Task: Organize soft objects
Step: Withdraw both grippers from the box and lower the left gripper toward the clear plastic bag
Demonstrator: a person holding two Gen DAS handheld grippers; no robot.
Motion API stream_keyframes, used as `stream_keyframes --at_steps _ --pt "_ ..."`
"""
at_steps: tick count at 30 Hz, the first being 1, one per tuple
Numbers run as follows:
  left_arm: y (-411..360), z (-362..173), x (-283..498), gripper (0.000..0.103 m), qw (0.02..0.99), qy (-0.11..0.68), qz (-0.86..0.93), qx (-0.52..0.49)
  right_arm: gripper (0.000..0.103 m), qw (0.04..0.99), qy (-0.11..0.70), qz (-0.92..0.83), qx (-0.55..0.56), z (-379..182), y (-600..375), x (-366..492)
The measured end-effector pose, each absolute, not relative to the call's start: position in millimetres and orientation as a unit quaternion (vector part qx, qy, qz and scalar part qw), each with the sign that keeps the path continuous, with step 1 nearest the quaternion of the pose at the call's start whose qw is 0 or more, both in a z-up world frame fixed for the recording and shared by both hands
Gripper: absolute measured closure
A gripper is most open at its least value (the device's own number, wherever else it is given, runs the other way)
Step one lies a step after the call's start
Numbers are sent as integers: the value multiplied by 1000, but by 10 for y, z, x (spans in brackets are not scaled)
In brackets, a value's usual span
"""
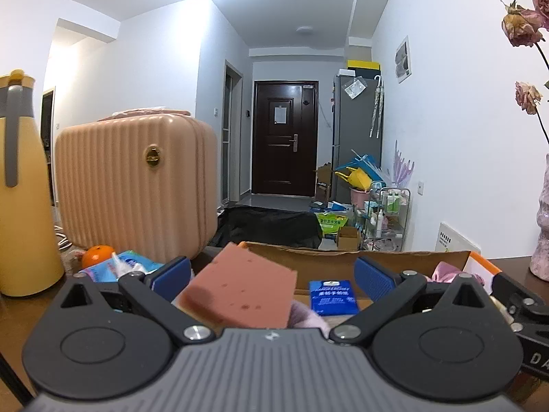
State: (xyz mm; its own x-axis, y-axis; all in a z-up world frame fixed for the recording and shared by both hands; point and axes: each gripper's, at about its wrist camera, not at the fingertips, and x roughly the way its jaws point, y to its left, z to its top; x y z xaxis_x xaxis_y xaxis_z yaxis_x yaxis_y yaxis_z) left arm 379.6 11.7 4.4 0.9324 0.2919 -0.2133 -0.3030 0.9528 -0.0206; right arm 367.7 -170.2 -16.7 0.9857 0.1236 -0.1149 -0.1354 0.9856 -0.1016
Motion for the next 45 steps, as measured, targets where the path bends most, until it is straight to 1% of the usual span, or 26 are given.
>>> stream_keyframes --at_steps 35,45 --pt "326 -49 2533 0 981 135 139 -9 0 995 66 50 -60 -154 -1863 2426" --pt "366 -86 2196 0 983 145 112 -4 0 994 75 45 -62 -161 -1895 2251"
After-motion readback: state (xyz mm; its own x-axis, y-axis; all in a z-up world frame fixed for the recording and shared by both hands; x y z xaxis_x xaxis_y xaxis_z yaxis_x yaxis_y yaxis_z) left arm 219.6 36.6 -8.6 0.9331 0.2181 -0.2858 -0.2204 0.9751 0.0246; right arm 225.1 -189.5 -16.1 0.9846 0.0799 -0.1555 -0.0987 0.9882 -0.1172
